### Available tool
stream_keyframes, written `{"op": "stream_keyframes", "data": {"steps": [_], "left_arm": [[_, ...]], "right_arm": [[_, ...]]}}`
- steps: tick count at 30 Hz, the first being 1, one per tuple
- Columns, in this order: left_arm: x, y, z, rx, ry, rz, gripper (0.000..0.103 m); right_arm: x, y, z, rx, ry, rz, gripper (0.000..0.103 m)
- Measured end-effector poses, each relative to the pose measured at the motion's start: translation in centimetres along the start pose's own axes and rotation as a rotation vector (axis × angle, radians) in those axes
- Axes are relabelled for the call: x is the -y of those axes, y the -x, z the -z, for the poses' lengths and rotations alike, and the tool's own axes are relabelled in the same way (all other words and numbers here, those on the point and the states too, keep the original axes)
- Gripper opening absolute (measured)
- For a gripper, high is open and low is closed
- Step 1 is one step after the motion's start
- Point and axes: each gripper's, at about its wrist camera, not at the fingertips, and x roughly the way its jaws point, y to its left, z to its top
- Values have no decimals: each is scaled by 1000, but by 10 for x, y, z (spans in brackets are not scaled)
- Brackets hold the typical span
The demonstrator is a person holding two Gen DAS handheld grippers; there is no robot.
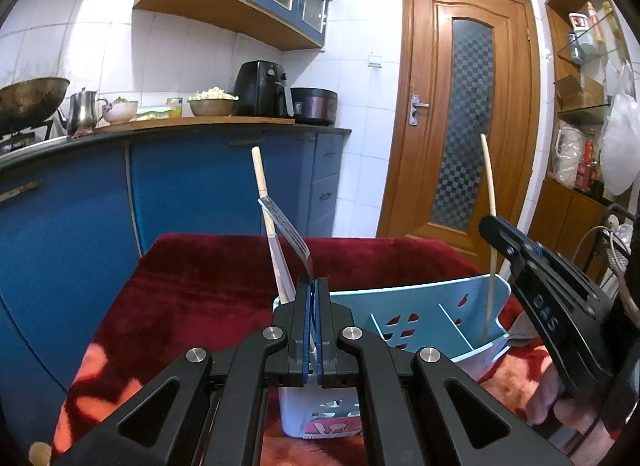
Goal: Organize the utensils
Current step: 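Lower the fork and chopstick into the caddy and open both grippers, then move both grippers back down to the utensil pile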
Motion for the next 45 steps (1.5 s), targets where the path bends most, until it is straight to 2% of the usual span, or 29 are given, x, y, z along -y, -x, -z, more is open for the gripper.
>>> {"op": "stream_keyframes", "data": {"steps": [3, 5, 6, 7, 16, 23, 27, 32, 36, 45], "left_arm": [[-2, -2, -1, -19, 14, 6, 3], [-3, -4, 0, -29, 21, 11, 3], [-3, -4, 0, -34, 23, 13, 5], [-4, -4, -1, -37, 26, 15, 7], [-3, 17, -8, -43, 46, 51, 19], [-4, 47, -14, -50, 42, 60, 22], [-8, 61, -12, -92, 53, 49, 23], [-11, 77, -4, -145, 71, 61, 23], [-13, 91, 5, -156, 74, 47, 23], [-15, 113, 38, -232, 101, 37, 23]], "right_arm": [[2, 4, 2, -31, -21, -18, 8], [5, 7, 4, -52, -46, -39, 19], [7, 8, 5, -63, -67, -55, 32], [9, 10, 6, -68, -85, -70, 37], [6, 37, -1, -73, -80, -103, 38], [3, 65, -12, -94, -79, -118, 38], [-2, 83, -14, -124, -77, -123, 38], [-8, 103, -10, -163, -72, -126, 38], [-12, 118, -4, -195, -65, -132, 38], [-12, 145, 16, -256, -65, -140, 38]]}}
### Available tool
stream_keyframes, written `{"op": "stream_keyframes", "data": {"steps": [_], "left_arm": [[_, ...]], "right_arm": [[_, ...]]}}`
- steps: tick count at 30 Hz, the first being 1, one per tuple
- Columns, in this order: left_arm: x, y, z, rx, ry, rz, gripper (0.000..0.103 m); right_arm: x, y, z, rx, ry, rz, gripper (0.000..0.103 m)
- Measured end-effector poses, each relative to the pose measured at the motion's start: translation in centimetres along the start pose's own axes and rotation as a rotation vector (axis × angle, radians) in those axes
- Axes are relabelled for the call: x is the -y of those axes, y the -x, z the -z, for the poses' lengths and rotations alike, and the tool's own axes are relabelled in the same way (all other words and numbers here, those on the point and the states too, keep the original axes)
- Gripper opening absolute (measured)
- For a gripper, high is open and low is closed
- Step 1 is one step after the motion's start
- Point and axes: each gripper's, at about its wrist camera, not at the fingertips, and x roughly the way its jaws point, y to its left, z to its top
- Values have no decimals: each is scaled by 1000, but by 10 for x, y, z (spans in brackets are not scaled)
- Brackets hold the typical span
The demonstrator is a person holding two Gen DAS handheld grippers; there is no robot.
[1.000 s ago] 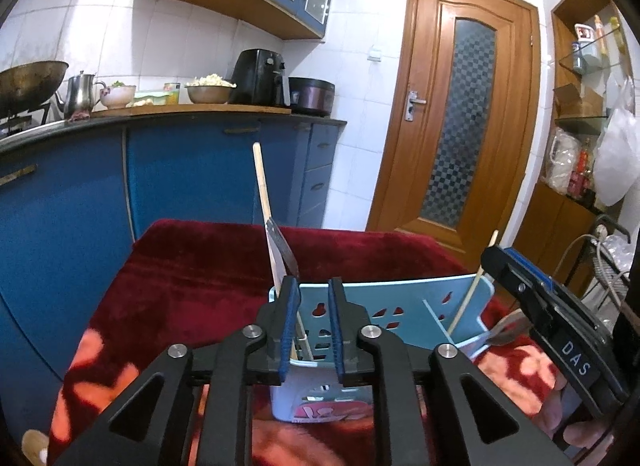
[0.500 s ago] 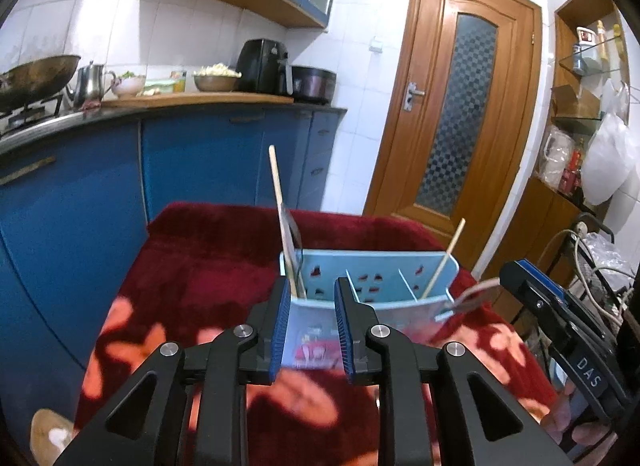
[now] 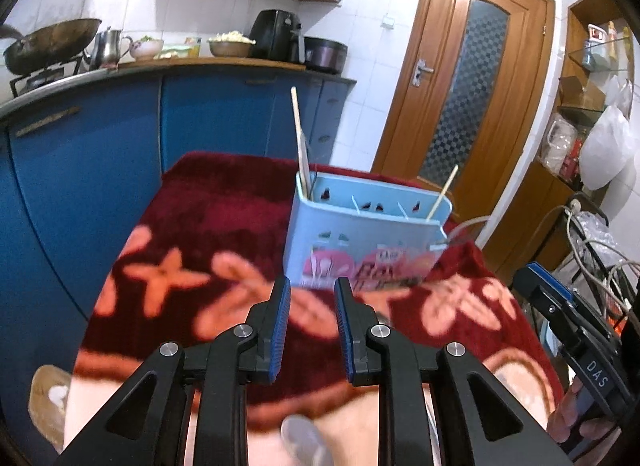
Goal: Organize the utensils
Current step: 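Move both grippers back down to the utensil pile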
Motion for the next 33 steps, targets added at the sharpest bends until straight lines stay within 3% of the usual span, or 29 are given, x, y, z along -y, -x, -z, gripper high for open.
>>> {"op": "stream_keyframes", "data": {"steps": [22, 33], "left_arm": [[7, 15, 65, -214, 5, -23, 23], [22, 12, 89, -344, 8, 7, 23]], "right_arm": [[17, 33, 57, -114, -56, 35, 40], [23, 49, 68, -111, -78, 17, 41]]}}
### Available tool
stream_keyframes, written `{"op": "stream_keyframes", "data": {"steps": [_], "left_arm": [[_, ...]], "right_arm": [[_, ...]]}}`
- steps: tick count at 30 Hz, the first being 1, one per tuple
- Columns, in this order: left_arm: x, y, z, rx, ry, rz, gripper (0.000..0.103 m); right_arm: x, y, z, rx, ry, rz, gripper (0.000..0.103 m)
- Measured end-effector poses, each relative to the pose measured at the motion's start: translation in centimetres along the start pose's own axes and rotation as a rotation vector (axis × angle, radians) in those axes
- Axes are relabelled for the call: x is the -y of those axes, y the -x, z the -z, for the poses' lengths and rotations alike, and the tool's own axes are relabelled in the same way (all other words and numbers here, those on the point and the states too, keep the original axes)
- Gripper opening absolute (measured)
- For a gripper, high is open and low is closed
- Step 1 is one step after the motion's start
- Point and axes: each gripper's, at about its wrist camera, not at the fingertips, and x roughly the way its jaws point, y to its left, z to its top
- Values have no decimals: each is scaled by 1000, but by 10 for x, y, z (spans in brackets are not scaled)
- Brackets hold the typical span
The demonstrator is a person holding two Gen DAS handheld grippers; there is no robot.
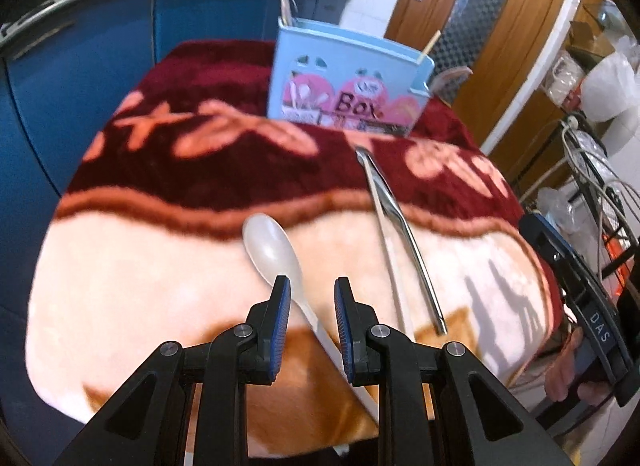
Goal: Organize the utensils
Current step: 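Move both grippers back down to the utensil pile, then grasp the white plastic spoon with the left gripper while the right gripper grasps silver tongs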
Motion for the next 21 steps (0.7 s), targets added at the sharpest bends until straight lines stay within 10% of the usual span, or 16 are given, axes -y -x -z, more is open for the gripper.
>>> {"op": "stream_keyframes", "data": {"steps": [21], "left_arm": [[9, -25, 2, -44, -93, -96, 19]], "right_arm": [[13, 4, 8, -13, -27, -7, 41]]}}
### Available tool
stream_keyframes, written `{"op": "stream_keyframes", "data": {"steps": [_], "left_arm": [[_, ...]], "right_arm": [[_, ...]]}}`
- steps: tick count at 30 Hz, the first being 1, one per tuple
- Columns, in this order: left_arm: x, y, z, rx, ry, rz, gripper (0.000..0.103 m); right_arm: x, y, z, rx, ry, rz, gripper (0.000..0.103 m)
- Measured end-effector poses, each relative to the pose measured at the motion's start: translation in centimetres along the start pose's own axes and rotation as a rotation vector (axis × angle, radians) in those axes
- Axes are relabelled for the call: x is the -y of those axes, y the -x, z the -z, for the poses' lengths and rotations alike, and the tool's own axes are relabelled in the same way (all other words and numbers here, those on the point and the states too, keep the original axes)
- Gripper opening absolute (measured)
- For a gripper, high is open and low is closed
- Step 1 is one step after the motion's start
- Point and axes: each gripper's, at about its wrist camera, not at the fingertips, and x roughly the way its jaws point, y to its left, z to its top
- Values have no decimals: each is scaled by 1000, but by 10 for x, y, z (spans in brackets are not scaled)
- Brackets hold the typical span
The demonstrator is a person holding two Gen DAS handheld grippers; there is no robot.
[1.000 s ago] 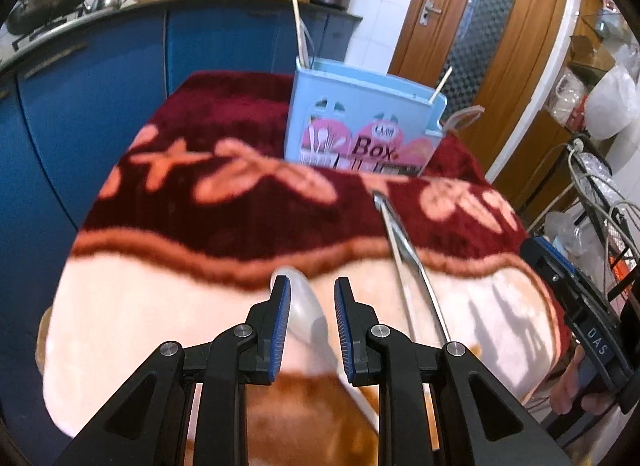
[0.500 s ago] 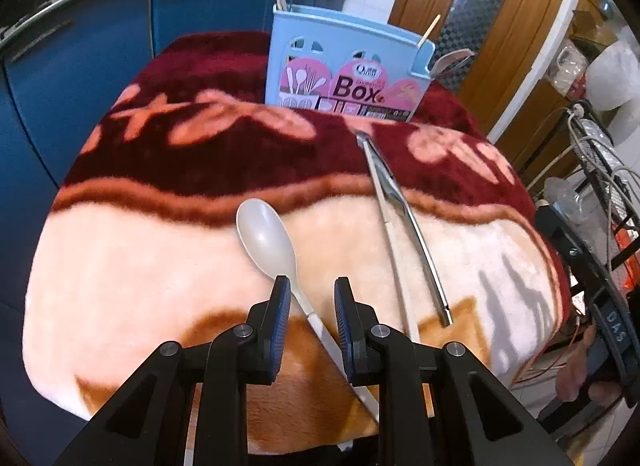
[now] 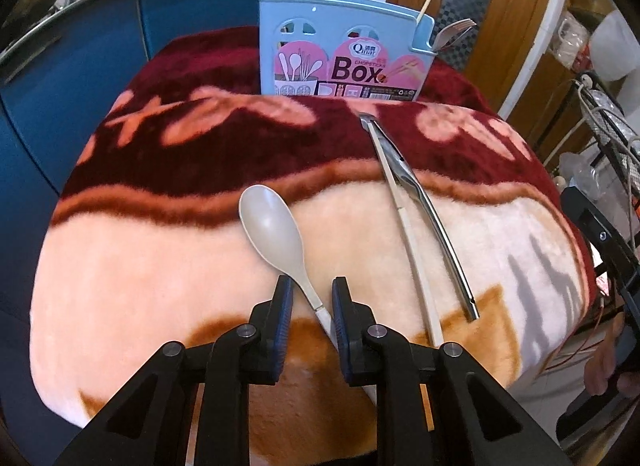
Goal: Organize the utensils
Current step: 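Grasp the white plastic spoon with the left gripper while the right gripper grasps silver tongs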
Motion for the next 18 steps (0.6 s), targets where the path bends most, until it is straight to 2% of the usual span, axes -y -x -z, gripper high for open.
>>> {"op": "stream_keyframes", "data": {"steps": [3, 6, 8, 10, 18], "left_arm": [[3, -4, -7, -17, -56, -19, 19], [-2, -8, -16, -61, -58, 9, 16], [-7, -10, -22, -83, -37, 38, 14], [-15, -13, -28, -94, -10, 76, 5], [-34, -14, -34, -64, 79, 193, 5]], "right_arm": [[-1, -2, 0, -12, 2, -8, 41], [-4, -3, -1, -18, 15, -9, 41], [-7, -4, -1, -25, 20, -15, 41], [-8, -7, -2, -40, 27, -16, 41], [-17, -18, -14, -132, 47, -34, 41]]}}
